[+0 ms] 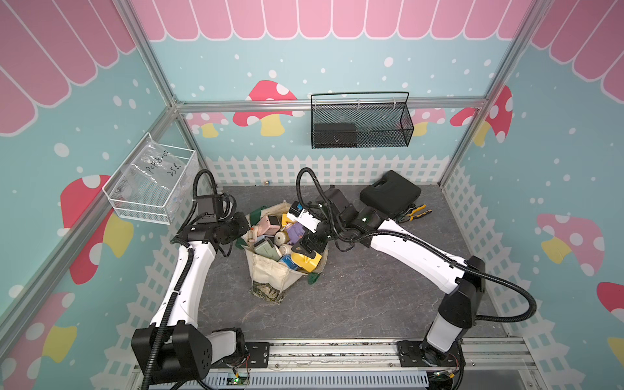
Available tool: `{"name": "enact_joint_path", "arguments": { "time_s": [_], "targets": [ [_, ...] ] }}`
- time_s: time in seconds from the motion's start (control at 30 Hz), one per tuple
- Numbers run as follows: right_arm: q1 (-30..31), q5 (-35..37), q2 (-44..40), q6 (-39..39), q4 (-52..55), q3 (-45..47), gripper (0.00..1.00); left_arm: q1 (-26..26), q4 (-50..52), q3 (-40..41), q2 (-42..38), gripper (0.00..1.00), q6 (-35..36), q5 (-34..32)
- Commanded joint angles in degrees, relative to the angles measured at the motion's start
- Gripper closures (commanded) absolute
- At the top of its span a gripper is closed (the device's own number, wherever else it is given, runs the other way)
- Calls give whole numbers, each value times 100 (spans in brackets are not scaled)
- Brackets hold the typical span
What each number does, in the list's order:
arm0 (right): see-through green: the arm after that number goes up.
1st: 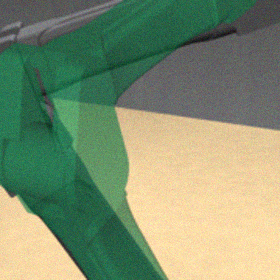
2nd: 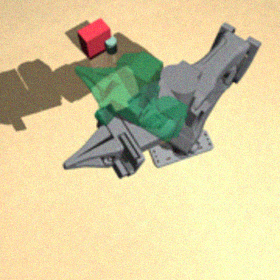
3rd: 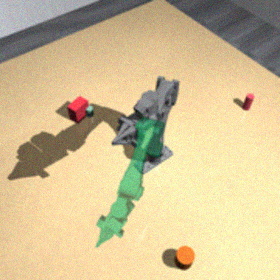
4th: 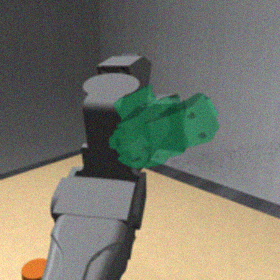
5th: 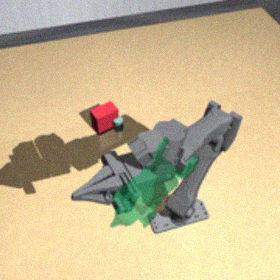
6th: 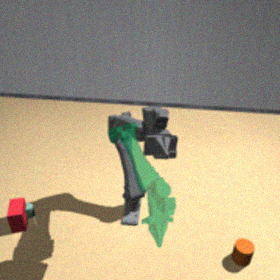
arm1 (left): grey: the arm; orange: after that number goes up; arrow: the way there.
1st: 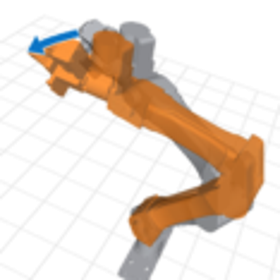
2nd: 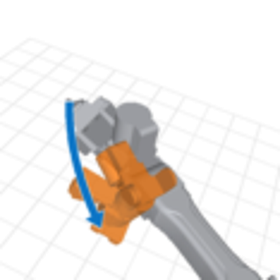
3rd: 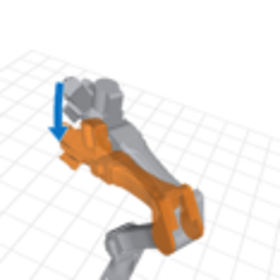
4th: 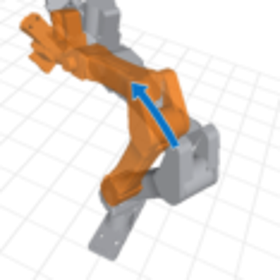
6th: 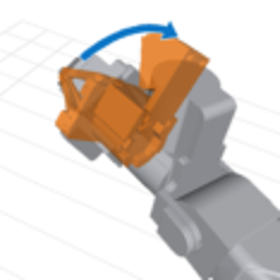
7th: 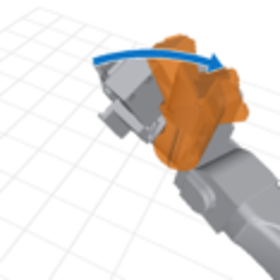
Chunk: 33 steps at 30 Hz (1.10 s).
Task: Take out the pencil sharpeners from the tote bags
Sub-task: Pick up the pencil sharpener from the canvas bag.
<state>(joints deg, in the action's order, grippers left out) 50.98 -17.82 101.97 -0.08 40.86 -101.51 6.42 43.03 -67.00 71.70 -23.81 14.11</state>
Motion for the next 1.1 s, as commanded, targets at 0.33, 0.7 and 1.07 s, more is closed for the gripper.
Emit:
{"name": "enact_joint_path", "arguments": {
  "time_s": [0.33,0.7,1.07],
  "targets": [
    [35,159,432,-273,1076,-143,27,27,-77,-152,-61,100,21,-78],
    [57,71,443,-282,1043,0,51,32,-82,-146,-65,100,25,-88],
    [26,430,-653,-169,0,617,67,31,-83,-140,-52,100,23,-101]
  ]
}}
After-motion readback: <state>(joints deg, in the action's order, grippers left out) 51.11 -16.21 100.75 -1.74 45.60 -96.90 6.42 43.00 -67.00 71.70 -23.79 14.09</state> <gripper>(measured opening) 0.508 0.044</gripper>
